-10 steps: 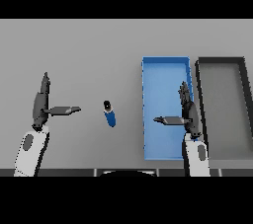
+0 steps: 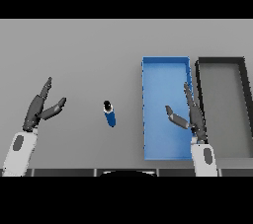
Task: Pick up the blue pipe and place it into the blue bin.
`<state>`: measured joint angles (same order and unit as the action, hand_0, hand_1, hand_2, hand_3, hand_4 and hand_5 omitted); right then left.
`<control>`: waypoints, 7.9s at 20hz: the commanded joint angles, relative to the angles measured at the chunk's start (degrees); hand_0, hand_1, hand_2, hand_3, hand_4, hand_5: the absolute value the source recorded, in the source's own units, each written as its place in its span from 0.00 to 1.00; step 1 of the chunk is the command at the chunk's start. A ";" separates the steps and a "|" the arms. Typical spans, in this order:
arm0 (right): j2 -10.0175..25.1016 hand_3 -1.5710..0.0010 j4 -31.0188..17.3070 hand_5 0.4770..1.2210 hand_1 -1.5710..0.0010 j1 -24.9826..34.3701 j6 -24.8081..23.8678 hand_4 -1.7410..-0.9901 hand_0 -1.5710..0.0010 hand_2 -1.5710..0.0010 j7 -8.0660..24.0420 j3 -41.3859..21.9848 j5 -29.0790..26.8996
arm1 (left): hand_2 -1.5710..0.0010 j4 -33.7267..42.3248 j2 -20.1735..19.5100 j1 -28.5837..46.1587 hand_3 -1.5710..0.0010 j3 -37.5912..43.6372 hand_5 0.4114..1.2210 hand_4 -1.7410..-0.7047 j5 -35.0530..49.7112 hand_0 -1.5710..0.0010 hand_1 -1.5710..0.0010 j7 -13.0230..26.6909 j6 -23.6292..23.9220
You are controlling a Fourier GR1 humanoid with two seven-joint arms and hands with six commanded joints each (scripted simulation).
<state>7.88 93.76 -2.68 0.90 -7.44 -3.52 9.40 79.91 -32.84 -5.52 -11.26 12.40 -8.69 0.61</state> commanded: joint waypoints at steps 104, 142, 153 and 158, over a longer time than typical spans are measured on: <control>4.77 1.00 7.02 0.06 0.98 36.18 32.03 0.74 0.98 0.95 29.34 -14.39 -30.43 | 0.00 7.92 30.82 -10.05 0.00 -13.86 1.00 0.26 -12.55 0.00 0.00 5.30 -17.66; -2.53 0.00 4.79 1.00 0.00 37.69 29.21 0.00 0.00 0.00 28.36 -17.32 -27.55 | 0.95 9.11 31.93 -8.41 0.96 -9.07 0.19 0.75 -18.32 0.95 0.95 10.95 -23.84; -2.85 0.00 4.91 1.00 0.00 50.69 22.83 0.00 0.00 0.00 40.22 -6.27 -49.55 | 1.00 8.87 31.60 -8.00 1.00 -10.04 0.04 0.81 -19.69 1.00 1.00 12.94 -23.47; 2.66 0.00 -3.77 1.00 0.00 63.11 18.50 0.00 0.00 0.00 35.32 3.05 -49.36 | 1.00 8.14 31.49 -8.77 1.00 -9.21 0.03 0.81 -19.37 1.00 1.00 14.42 -23.51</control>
<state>10.62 89.96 60.51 19.36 27.78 -0.42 -39.85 88.05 -1.34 -14.31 -20.47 -6.98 5.81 -22.89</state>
